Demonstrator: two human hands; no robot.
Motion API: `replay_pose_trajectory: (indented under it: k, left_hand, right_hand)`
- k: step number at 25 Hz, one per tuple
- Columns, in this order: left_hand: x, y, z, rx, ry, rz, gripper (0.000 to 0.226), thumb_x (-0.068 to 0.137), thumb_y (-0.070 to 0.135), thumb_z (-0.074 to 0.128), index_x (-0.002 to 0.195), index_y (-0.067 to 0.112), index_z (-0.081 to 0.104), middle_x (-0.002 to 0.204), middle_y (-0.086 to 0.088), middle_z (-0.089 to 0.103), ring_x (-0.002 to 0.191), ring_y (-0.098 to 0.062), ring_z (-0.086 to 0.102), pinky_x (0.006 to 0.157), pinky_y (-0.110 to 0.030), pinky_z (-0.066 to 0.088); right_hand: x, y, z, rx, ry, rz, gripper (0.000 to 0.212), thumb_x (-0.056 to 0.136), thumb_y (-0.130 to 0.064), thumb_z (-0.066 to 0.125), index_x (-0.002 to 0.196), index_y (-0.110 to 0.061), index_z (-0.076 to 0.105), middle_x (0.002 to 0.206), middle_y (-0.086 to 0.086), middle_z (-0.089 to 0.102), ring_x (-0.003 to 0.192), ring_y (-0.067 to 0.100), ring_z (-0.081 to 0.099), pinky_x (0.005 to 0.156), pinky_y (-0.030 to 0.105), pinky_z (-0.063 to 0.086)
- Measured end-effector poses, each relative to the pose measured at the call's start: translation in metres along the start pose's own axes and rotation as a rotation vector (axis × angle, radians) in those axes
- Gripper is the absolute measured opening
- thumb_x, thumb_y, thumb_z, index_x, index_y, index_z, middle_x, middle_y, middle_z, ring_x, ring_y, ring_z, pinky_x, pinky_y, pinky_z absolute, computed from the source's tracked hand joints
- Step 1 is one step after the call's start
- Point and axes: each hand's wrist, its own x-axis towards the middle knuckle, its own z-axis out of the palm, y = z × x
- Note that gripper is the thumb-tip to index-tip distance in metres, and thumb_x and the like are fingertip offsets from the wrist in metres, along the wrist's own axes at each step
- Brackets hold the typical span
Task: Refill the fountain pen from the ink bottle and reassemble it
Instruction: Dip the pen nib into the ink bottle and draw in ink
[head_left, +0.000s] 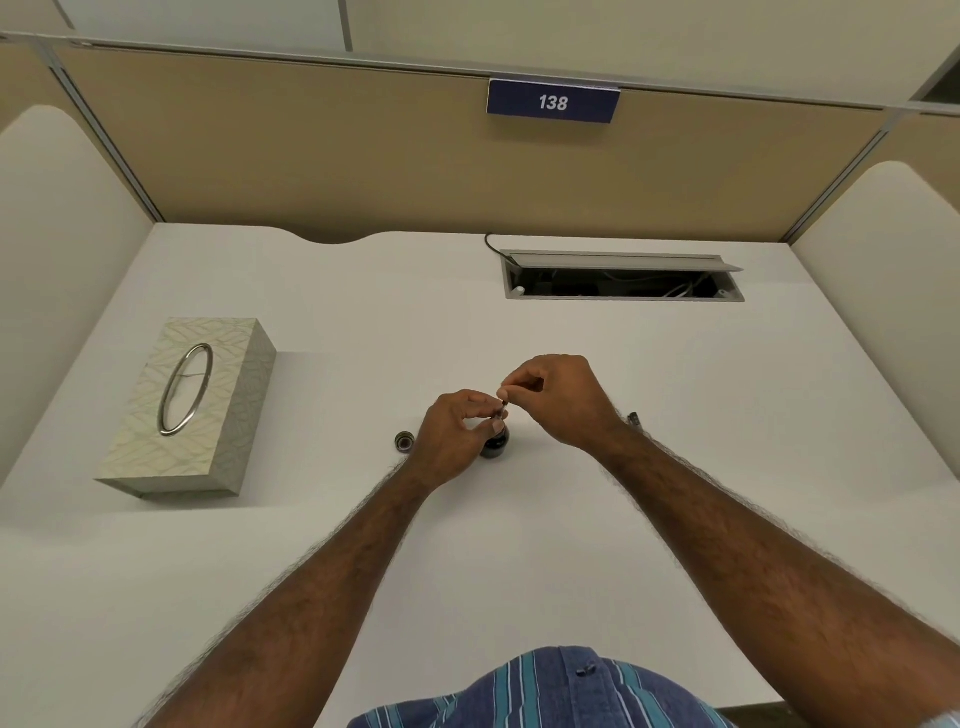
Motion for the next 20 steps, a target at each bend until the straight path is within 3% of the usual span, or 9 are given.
replay_pose_trajectory:
  k: [7,10,13,17,20]
  left_hand:
    - [0.0002,-0.0004,0.0011,0.014,0.003,0.001,0.017,0.086,0.012,0.081,0.101,0.018,0.084,0.102,0.014,0.075,0.099,0.017,0.063,0.088,0.001,0.038]
    - [0.0003,0.0003,0.0011,0.0,0.002,-0.008,0.016,0.086,0.014,0.08,0.101,0.02,0.084,0.104,0.011,0.078,0.1,0.01,0.066,0.088,-0.004,0.043]
    - [0.0001,-0.0004,0.0011,-0.005,-0.006,-0.008,0.016,0.087,0.015,0.079,0.1,0.02,0.084,0.106,0.01,0.078,0.104,0.001,0.068,0.093,-0.014,0.048]
    - [-0.0002,0.0006,0.0018,-0.011,-0.002,-0.014,0.015,0.086,0.013,0.079,0.099,0.02,0.084,0.102,0.014,0.077,0.101,0.004,0.067,0.091,-0.013,0.047]
    - [-0.0002,0.0009,0.0015,-0.011,-0.009,-0.02,0.015,0.086,0.013,0.08,0.099,0.02,0.084,0.1,0.017,0.075,0.101,0.005,0.067,0.091,-0.012,0.046]
  right_hand:
    - [0.003,0.001,0.0037,-0.005,0.046,0.083,0.021,0.085,-0.038,0.086,0.082,-0.018,0.081,0.078,-0.004,0.078,0.074,0.012,0.07,0.068,0.026,0.054]
    - [-0.0005,-0.0009,0.0008,0.017,-0.01,0.036,0.013,0.089,-0.028,0.082,0.097,-0.018,0.083,0.085,-0.006,0.077,0.075,0.003,0.066,0.068,0.014,0.049]
    - [-0.0024,-0.0002,-0.0019,0.02,-0.05,0.01,0.009,0.093,-0.019,0.077,0.097,-0.016,0.085,0.091,-0.007,0.08,0.08,-0.004,0.068,0.069,0.005,0.047]
    - [0.0006,0.0012,0.0005,0.021,-0.008,0.069,0.01,0.091,-0.027,0.081,0.087,-0.018,0.084,0.082,-0.01,0.079,0.077,0.003,0.071,0.069,0.018,0.051]
    - [0.0015,-0.0002,0.002,0.022,0.018,0.079,0.015,0.088,-0.032,0.083,0.084,-0.018,0.081,0.079,-0.009,0.077,0.073,0.005,0.068,0.066,0.019,0.05]
